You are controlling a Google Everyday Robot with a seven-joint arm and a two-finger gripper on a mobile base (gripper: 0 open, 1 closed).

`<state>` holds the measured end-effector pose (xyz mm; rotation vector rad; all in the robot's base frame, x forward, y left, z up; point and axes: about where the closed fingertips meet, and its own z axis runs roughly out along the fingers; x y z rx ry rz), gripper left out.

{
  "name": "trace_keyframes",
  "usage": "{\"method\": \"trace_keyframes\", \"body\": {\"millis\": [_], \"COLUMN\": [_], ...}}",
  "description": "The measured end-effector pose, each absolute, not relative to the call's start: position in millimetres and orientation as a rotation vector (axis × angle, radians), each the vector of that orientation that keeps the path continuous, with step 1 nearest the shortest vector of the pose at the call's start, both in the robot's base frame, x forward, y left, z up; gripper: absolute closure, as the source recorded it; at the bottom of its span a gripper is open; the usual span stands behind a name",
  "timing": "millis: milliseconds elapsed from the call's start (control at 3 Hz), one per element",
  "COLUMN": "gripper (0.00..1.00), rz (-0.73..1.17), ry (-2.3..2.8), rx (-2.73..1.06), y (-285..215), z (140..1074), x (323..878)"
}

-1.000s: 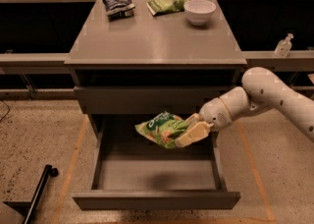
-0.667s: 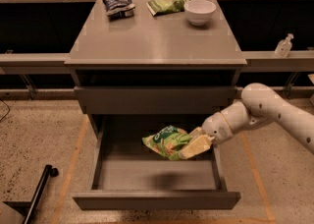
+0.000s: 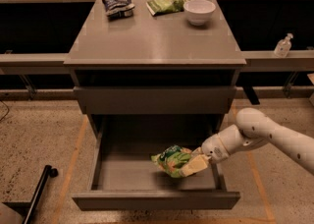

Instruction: Place green rice chip bag into middle drawer

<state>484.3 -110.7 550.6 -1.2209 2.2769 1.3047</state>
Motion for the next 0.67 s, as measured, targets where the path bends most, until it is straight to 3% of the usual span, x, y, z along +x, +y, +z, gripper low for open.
{"method": "trace_keyframes", "body": {"millis": [667], "gripper": [0.6], "rz": [1.215], "ry": [2.34], "rx": [-1.08], "y": [-118.6], "z": [519.5], "x": [487.0]}}
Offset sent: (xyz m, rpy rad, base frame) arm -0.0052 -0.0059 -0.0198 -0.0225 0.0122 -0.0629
